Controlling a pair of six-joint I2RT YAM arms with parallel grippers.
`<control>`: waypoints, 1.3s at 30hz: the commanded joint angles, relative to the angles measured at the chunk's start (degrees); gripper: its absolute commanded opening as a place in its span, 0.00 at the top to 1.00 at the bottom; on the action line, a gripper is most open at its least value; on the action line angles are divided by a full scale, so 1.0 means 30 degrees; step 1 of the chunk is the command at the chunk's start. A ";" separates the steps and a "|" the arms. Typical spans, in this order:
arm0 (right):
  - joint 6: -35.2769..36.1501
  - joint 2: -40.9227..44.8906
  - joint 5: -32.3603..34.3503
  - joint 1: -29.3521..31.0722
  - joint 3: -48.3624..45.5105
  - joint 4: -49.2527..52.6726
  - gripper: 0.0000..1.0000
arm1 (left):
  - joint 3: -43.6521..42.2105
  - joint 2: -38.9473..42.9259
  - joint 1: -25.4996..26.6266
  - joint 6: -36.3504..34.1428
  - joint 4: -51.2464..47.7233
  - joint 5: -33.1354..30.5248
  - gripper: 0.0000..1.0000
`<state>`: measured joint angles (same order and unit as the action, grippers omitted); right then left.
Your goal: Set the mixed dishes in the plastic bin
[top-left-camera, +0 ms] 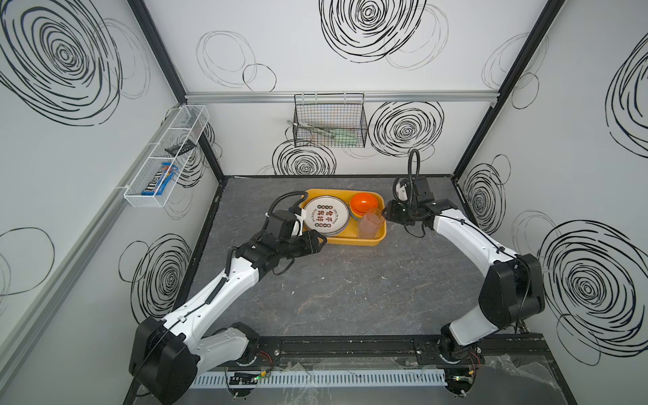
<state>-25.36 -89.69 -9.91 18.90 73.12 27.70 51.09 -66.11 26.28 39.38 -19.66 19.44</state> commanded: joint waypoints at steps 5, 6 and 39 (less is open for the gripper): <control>0.0738 0.1964 -0.0713 0.0358 -0.0334 -0.0288 0.45 | 0.0781 0.0180 -0.1502 -0.1232 -0.0125 0.0220 0.37; 0.0806 0.2132 -0.0790 0.0366 -0.0430 -0.0339 0.44 | 0.0826 0.0180 -0.1765 -0.1356 -0.0127 0.0360 0.36; 0.1574 0.8605 1.6093 -0.0240 -1.1810 -1.4350 0.03 | -0.4162 0.3006 -0.6812 -0.7682 0.9839 -1.1528 0.04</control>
<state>-21.76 -66.24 26.70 18.35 41.76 -3.73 40.18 -56.53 6.81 21.78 0.47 -10.68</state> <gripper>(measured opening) 0.974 0.959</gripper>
